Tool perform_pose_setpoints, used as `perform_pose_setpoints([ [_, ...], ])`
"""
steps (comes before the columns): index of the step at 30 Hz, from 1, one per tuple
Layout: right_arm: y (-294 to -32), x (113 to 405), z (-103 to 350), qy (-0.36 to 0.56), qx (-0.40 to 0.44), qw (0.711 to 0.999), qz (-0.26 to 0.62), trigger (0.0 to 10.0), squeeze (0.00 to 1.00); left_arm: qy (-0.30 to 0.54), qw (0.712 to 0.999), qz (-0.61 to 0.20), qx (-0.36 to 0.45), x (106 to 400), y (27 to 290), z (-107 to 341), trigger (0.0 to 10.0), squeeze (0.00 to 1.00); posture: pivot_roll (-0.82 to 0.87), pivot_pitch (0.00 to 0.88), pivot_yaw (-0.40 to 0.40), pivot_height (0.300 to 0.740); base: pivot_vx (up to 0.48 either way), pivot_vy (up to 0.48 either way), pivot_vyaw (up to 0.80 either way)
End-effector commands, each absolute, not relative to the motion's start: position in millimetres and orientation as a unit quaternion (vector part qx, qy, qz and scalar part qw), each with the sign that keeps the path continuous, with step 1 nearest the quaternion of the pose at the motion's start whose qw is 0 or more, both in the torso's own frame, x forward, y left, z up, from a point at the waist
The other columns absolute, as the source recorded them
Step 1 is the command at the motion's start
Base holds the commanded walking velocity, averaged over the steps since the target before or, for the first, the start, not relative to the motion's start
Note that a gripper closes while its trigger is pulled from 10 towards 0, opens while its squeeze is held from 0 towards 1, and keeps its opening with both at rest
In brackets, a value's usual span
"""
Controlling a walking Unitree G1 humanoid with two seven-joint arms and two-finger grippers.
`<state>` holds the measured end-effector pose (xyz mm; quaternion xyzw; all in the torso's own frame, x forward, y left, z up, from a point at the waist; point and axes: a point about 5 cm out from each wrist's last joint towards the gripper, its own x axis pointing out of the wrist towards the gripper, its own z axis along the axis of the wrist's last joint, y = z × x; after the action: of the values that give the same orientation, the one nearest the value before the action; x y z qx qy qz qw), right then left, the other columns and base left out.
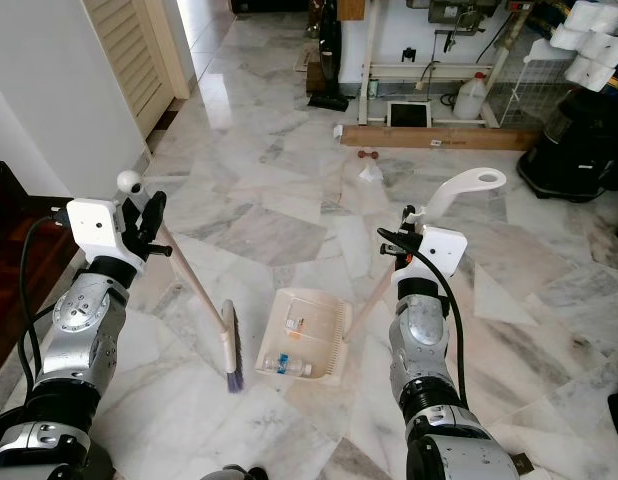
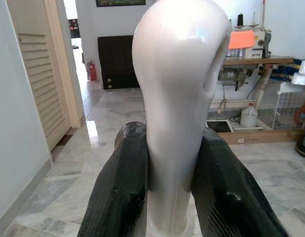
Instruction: Sweep floor
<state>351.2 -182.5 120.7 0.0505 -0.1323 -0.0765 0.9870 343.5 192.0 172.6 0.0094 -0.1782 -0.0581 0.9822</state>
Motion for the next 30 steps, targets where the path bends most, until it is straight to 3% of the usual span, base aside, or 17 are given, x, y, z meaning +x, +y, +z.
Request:
perform_pose_setpoints([
  [1, -180.9, 355.1, 138.5, -0.171, 0.054, 0.981, -0.076, 10.0, 0.0, -0.214, 0.975, -0.053, 0.012, 344.9, 193.6, 187.9, 10.0, 0.0, 0.06, 0.047, 0.058, 0.74, 0.0, 0.0, 0.0],
  [9, -185.4, 353.6, 136.1, -0.166, 0.044, 0.982, -0.08, 10.0, 0.0, -0.206, 0.977, -0.044, 0.016, 338.8, 197.6, 181.1, 10.0, 0.0, 0.07, 0.055, 0.055, 0.74, 0.0, 0.0, 0.0],
  [30, -185.2, 351.7, 132.0, -0.16, 0.037, 0.983, -0.08, 10.0, 0.0, -0.205, 0.977, -0.058, 0.028, 340.5, 188.9, 181.1, 10.0, 0.0, 0.06, 0.052, 0.058, 0.74, 0.0, 0.0, 0.63],
])
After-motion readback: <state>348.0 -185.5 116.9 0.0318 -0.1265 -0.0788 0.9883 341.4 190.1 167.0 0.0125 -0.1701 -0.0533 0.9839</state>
